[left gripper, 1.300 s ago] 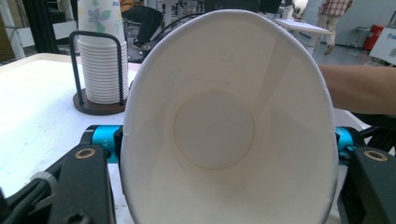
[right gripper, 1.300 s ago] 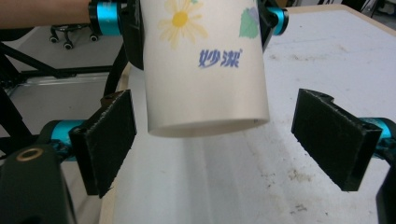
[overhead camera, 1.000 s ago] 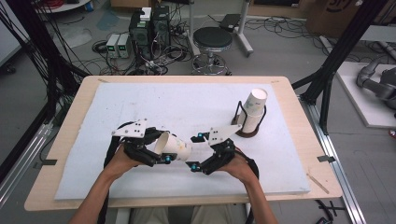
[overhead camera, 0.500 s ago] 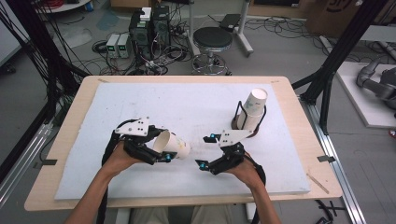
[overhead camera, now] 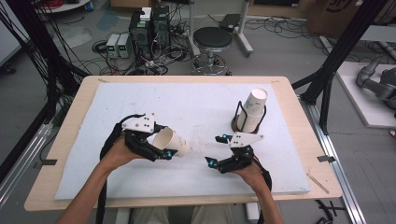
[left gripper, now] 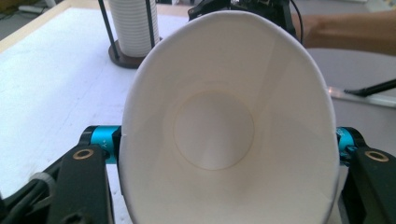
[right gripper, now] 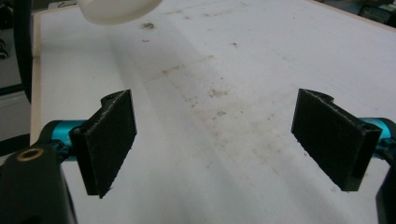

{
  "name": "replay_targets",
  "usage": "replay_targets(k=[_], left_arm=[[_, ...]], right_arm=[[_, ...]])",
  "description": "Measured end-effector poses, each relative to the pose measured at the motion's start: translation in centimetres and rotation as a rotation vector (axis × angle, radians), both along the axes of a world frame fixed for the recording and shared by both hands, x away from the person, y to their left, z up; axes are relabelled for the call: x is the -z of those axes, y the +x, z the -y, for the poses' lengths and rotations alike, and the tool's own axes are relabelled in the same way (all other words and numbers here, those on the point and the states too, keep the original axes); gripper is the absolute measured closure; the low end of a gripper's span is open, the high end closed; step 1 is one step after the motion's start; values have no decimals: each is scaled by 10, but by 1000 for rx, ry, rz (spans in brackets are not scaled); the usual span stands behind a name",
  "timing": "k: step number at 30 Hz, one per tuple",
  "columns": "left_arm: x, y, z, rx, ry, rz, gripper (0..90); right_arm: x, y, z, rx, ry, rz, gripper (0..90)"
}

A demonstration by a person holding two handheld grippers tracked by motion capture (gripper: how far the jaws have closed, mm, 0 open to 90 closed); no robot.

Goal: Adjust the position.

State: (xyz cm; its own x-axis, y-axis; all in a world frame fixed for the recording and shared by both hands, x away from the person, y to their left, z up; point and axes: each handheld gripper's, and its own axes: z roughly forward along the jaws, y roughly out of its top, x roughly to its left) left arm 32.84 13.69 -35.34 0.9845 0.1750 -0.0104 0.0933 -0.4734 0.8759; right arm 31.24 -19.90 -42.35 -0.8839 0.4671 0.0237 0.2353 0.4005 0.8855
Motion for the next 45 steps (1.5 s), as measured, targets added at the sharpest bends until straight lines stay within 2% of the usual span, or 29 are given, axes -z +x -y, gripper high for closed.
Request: replay_targets(k=[4,9,14,15,17,20,23,24,28,31,33,34,35,37,45], left_arm=[[-3,1,3,-8,25,0,330],[-5,4,5,-10,82,-3,331],[-7,6,6,-21,138,5,331],[-7,6,6,-22,138,-1,331],[-9,7,7,-18,178,12,331],[-9,8,9,-24,208,7,331],[-10,10,10,-28,240,7,330],[-11,11,11,-25,262,10,330],[-14,12,14,-29,292,2,329],[-15,14,17,-31,356,2,330],[-16,15,18,-31,371,-4,329],[-16,16,19,-36,401,-9,329],[-16,17,19,-38,413,-9,329],[-17,18,21,-34,423,-24,329],[-16,21,23,-34,429,-25,328]], right_arm=[[4,1,7,51,-8,-1,143],[7,3,16,117,-11,-6,143],[12,4,23,149,-10,-14,143],[12,4,24,155,-8,-19,143],[13,4,26,167,-15,-17,144],[14,5,29,191,-22,-10,144],[16,5,32,221,-22,-22,144],[17,5,34,229,-24,-15,144],[19,5,38,257,-28,-21,144],[21,5,41,279,-34,-23,144],[22,5,42,296,-38,-26,144],[23,5,42,296,-37,-25,144],[24,5,43,300,-37,-33,144],[25,5,44,313,-41,-33,144],[26,6,47,331,-29,-45,148]])
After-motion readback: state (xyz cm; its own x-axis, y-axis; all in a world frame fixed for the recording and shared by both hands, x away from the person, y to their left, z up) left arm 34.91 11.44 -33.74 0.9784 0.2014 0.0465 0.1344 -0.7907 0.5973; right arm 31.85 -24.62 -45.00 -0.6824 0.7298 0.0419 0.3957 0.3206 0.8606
